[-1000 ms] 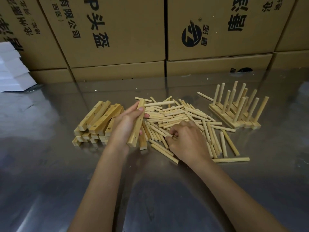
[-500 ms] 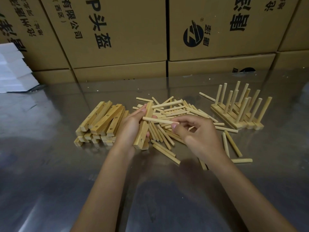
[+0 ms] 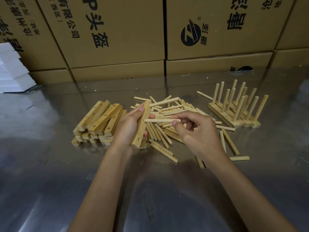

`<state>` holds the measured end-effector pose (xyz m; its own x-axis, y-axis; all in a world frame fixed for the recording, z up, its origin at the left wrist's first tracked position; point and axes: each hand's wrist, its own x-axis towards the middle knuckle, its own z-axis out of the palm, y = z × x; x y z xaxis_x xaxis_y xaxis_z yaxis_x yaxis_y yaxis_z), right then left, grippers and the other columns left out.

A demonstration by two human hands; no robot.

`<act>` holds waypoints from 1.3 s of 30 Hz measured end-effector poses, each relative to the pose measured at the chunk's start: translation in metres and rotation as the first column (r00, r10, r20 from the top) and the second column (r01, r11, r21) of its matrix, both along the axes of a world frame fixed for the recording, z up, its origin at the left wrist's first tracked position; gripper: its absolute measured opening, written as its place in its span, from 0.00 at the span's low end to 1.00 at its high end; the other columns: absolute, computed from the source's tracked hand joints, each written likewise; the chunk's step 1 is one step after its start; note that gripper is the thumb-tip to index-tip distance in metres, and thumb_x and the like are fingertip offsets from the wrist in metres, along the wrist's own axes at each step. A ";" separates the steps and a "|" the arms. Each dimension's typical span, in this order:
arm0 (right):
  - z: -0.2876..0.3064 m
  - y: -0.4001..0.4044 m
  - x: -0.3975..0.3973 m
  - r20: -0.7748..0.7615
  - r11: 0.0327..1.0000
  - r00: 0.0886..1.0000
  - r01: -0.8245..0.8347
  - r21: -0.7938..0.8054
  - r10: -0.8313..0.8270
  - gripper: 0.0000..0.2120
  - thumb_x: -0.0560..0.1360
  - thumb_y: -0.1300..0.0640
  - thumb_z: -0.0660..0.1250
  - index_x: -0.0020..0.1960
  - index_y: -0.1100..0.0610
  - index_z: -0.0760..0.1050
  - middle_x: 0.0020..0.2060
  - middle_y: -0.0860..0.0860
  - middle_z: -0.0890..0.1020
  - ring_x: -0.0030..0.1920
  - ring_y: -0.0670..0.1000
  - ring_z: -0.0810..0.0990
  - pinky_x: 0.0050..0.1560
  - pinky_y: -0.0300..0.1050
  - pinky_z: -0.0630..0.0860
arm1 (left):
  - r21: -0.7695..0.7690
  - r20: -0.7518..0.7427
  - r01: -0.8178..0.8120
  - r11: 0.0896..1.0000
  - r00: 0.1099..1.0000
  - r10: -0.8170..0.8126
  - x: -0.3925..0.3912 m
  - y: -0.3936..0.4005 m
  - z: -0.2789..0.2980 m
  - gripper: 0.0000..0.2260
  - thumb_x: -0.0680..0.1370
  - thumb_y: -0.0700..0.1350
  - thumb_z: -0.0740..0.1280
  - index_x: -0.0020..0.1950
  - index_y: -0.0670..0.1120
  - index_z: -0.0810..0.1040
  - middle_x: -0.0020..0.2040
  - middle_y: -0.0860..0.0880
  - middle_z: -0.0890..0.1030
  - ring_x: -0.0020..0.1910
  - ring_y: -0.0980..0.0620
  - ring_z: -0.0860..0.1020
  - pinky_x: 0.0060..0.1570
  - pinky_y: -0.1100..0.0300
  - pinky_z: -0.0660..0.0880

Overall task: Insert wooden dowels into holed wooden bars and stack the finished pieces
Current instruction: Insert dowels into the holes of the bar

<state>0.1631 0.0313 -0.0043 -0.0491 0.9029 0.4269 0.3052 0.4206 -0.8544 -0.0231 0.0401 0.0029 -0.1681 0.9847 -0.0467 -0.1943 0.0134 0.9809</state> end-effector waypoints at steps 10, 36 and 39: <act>0.000 -0.001 0.002 0.095 0.995 0.995 0.008 0.096 -0.017 0.09 0.76 0.61 0.70 0.52 0.52 0.86 0.34 0.45 0.78 0.41 0.40 0.71 0.42 0.28 0.65 | 0.020 -0.066 -0.003 1.000 0.998 0.004 0.004 0.000 -0.001 0.11 0.83 0.49 0.62 0.60 0.56 0.82 0.49 0.44 0.86 0.34 0.50 0.74 0.26 0.62 0.71; 0.001 0.002 0.001 -0.189 0.976 0.974 -0.157 -0.154 0.127 0.10 0.77 0.59 0.70 0.57 0.48 0.82 0.39 0.54 0.83 0.43 0.46 0.81 0.45 0.31 0.75 | 0.055 -0.177 -0.158 0.986 0.970 0.165 0.010 0.003 -0.004 0.13 0.84 0.49 0.61 0.68 0.54 0.78 0.44 0.52 0.87 0.35 0.56 0.77 0.28 0.64 0.74; 0.002 0.003 0.002 -0.281 0.947 0.948 -0.219 -0.234 0.150 0.15 0.76 0.56 0.71 0.62 0.46 0.77 0.40 0.49 0.85 0.47 0.42 0.83 0.57 0.40 0.73 | 0.012 -0.090 -0.183 0.983 0.979 0.184 0.005 0.005 -0.005 0.14 0.84 0.49 0.62 0.67 0.54 0.79 0.46 0.51 0.87 0.31 0.55 0.78 0.27 0.63 0.75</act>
